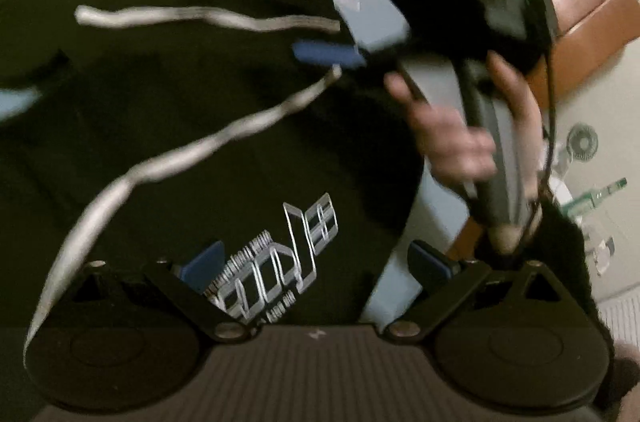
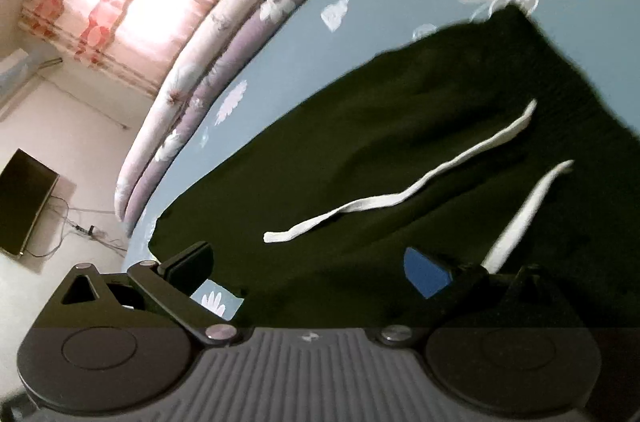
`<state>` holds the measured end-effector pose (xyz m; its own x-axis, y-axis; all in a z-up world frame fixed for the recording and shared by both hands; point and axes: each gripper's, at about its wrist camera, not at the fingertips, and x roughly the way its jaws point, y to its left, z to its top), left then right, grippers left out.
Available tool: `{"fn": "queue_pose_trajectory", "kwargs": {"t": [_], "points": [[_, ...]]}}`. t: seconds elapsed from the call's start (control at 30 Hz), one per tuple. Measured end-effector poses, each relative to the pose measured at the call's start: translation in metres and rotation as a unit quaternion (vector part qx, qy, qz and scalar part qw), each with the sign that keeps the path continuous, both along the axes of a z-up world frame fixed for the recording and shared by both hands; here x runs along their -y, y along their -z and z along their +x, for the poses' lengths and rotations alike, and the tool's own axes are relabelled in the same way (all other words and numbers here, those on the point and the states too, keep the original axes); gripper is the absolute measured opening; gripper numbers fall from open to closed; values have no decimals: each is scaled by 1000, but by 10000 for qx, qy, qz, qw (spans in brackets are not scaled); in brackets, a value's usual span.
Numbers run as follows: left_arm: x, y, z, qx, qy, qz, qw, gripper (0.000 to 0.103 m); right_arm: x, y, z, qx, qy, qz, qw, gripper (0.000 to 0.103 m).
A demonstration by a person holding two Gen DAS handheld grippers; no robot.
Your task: Fold clothes
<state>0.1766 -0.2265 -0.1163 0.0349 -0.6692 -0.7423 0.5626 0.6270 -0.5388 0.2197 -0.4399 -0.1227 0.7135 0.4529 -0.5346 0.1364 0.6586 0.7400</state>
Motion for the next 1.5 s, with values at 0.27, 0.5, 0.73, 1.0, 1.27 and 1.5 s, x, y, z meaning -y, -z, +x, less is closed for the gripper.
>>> {"fn": "queue_pose_trajectory", "kwargs": {"t": [0.27,0.5,0.73,1.0,1.27,1.5], "points": [[1,14,-20,-298,306,62,9991,100,8,10,-16,-688,-162,-642,9954,103],[-1,19,-22,-583,401,47,9975,100,8,-6,-19,115,-63,-299,9995,103],[1,16,-24,-557,461,151,9973,100,3,19,6,-328,-50,-291,9990,103],[-3,-8,-20,-60,436,163,9989,100,18,-19,-60,-125,115,-853,9962,103],[4,-9,-14,801,273,705,9939,100,28,13,-45,-1028,322,-993,9892,103],[-9,10,-2,699,-29,951,9930,100,19,14,-55,-847,455,-1261,9873,103]]}}
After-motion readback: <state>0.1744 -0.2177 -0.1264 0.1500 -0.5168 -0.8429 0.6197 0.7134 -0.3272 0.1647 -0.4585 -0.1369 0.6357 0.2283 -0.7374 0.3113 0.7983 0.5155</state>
